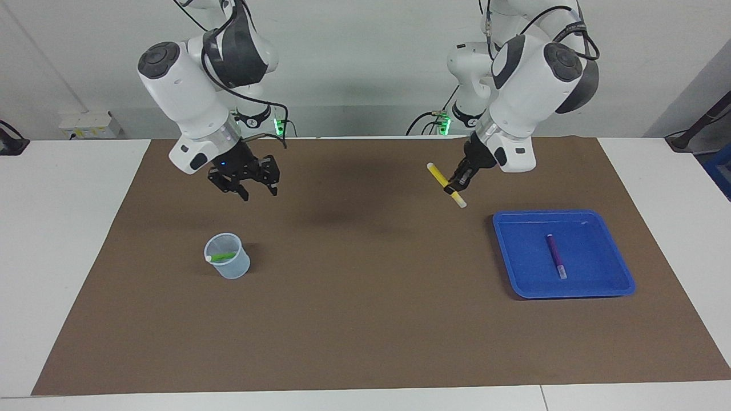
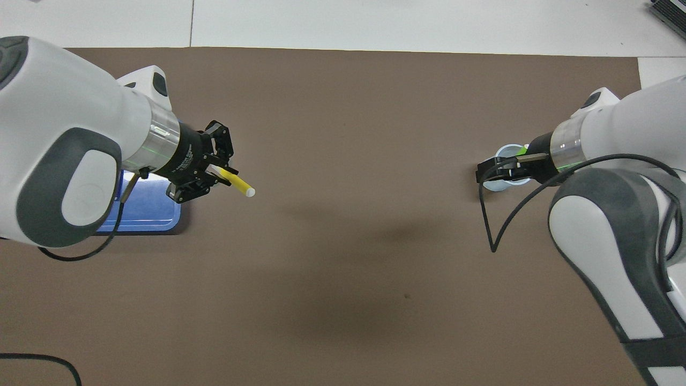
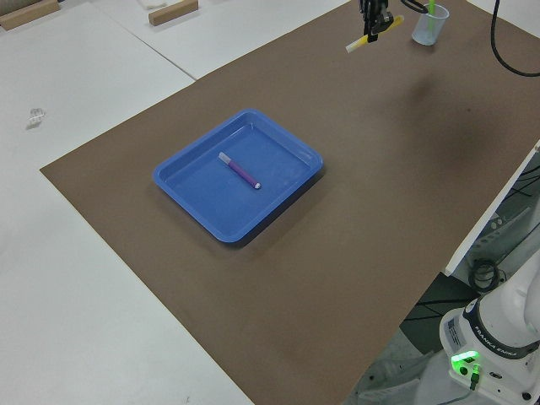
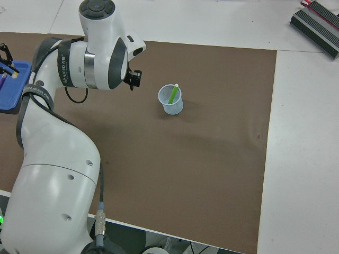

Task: Right arm passes pens to left for tray arrangement
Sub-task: 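Lower the yellow pen into the tray while the right gripper grasps the green pen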

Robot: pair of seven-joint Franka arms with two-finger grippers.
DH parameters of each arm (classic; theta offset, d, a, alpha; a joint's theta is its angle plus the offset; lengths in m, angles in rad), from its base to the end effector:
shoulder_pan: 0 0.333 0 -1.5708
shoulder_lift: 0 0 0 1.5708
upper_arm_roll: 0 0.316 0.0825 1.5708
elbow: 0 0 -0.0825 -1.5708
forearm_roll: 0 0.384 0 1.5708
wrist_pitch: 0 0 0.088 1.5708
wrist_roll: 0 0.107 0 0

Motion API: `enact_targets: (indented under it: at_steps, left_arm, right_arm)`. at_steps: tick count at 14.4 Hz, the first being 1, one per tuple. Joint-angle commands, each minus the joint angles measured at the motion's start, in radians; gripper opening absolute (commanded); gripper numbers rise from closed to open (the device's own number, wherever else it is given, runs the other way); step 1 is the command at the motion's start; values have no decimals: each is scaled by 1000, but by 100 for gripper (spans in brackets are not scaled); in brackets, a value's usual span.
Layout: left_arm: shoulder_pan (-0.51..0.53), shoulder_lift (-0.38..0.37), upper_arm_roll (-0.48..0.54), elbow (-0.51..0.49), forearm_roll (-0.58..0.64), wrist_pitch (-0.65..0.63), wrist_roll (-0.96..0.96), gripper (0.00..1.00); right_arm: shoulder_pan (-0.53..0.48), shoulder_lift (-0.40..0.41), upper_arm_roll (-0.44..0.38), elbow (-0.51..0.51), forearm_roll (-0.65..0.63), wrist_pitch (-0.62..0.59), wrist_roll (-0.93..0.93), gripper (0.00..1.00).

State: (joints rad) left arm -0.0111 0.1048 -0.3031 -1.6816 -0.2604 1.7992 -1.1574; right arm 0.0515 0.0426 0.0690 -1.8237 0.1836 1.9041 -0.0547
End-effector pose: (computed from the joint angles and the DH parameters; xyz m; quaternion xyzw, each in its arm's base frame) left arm 0.5632 -0.1982 0.5374 0.8908 0.4315 -0.0892 0.1110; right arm 0.5739 0.0822 0.5100 -0.9941 -0.0588 -0.0159 0.0892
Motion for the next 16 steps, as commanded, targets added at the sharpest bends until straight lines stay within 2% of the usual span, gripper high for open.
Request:
enact_targets:
  at_steps: [1,7,9,16]
  left_arm:
    - [71,-46,-4,-50,10,-12,177,0]
    - [184,-36,-5,-78,183,41,594,0]
    - [221,-27,-5,-92,228,81,744,0]
    - [269,61,-5,-161,374,279,969,0]
  right_arm:
    - [-68,60,14,-3,-59,70,-198,72]
    - [-166,195,14,49,-62,159,-379,71]
    - [-171,210,14,52,-62,170,-389,70]
    - [-171,264,14,52,-67,259,-396,62]
